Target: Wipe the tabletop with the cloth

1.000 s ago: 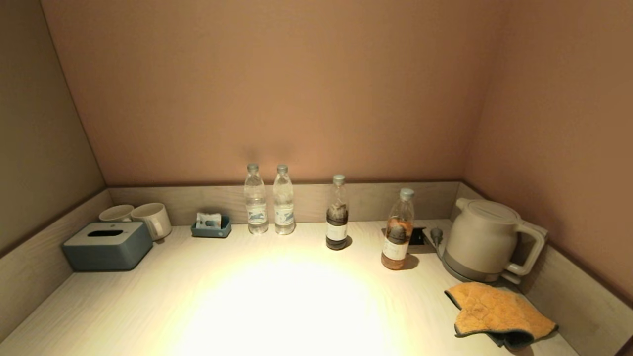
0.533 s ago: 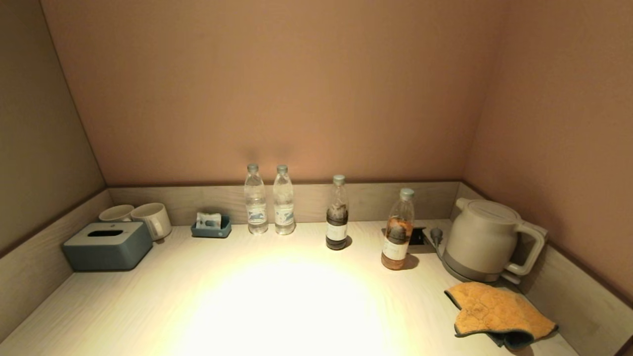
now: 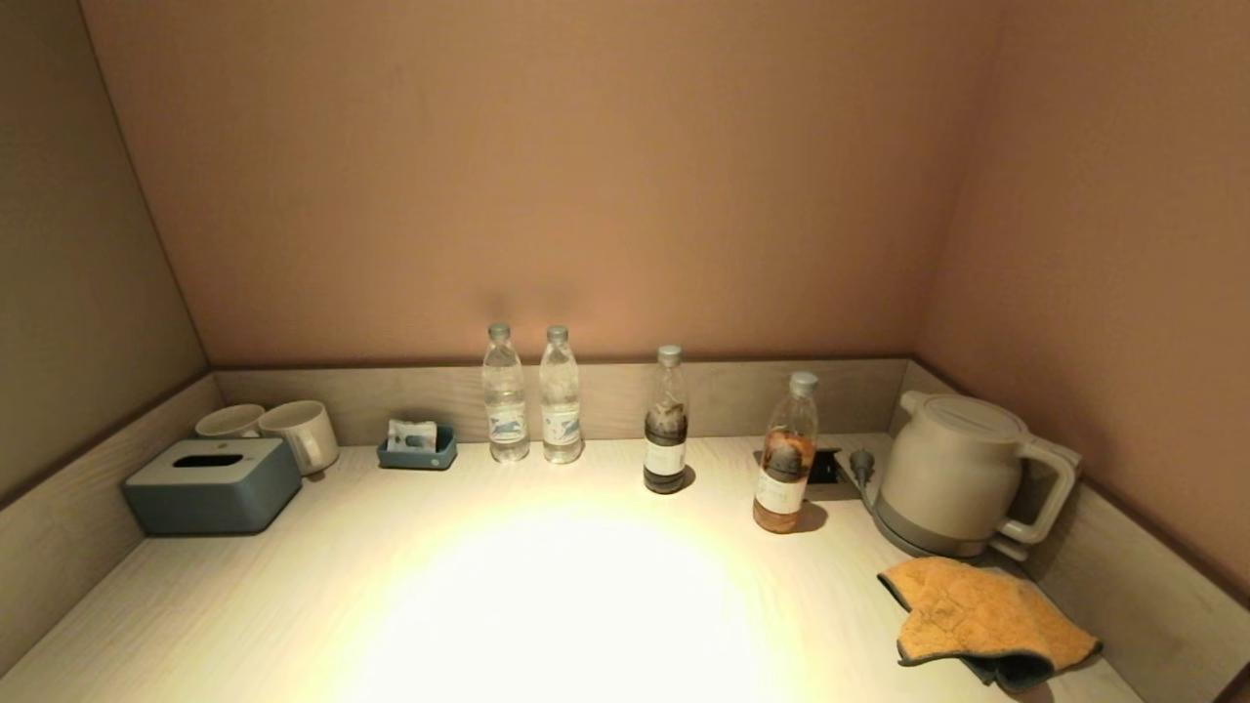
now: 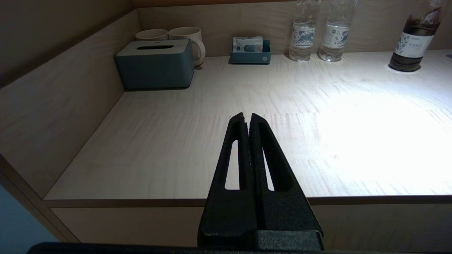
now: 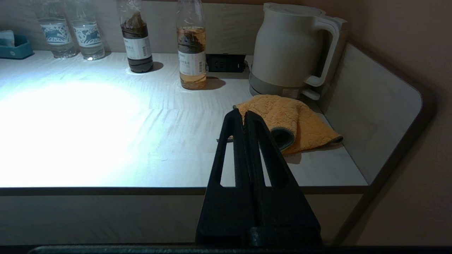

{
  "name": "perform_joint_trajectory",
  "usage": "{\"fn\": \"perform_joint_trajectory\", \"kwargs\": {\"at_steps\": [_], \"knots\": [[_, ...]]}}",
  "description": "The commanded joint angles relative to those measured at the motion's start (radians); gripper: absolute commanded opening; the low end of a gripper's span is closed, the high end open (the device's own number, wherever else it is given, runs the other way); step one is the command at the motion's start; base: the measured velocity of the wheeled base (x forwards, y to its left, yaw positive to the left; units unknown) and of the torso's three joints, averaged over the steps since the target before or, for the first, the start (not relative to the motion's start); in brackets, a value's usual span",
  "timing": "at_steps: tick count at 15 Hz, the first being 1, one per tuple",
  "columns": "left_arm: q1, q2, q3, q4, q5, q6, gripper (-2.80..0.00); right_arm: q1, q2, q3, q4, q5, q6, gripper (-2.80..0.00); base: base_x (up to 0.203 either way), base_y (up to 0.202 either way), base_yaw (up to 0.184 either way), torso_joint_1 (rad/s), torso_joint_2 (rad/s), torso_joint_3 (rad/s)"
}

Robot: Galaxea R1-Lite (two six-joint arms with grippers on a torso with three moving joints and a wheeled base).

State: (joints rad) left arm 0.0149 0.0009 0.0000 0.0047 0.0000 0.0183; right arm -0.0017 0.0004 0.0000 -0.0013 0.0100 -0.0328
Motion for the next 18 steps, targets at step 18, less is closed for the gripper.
{"fn": "perform_joint_trajectory", "kwargs": {"at_steps": [18], "knots": [[0.000, 0.001, 0.000, 0.000, 0.000, 0.000, -2.80, 0.000, 0.000, 0.000, 0.000, -0.001, 0.019, -2.80, 0.000, 0.000, 0.000, 0.000, 0.00, 0.000]]}}
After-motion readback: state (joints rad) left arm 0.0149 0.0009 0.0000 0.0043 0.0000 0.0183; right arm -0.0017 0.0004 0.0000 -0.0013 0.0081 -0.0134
